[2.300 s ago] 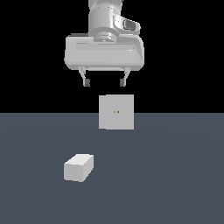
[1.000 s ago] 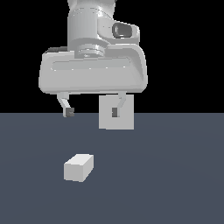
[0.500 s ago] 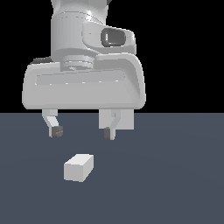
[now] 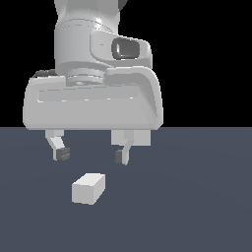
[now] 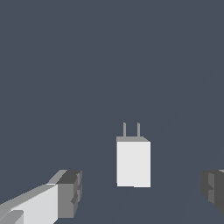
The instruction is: Plug the charger into the wall socket.
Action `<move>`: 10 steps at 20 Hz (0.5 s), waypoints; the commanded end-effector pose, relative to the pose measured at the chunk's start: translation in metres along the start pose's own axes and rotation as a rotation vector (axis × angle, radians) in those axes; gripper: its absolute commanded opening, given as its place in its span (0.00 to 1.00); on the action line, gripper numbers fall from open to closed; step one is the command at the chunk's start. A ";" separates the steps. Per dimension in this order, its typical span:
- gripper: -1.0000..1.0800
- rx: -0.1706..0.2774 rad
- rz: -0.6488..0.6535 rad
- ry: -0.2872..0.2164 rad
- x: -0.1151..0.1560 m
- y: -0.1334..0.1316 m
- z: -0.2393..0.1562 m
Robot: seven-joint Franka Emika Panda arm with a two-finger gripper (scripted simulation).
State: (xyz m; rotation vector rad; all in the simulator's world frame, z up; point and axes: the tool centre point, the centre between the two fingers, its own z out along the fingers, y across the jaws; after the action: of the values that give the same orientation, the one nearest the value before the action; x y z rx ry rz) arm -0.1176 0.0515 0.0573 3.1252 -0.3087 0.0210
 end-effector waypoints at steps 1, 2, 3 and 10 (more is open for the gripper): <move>0.96 0.000 0.000 -0.001 -0.001 0.000 0.007; 0.96 0.000 0.001 0.000 -0.001 0.000 0.011; 0.96 0.000 0.001 0.000 -0.001 0.000 0.016; 0.96 0.000 0.002 0.000 -0.002 0.000 0.042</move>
State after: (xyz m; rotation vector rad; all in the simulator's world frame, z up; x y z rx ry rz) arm -0.1190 0.0517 0.0199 3.1245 -0.3115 0.0193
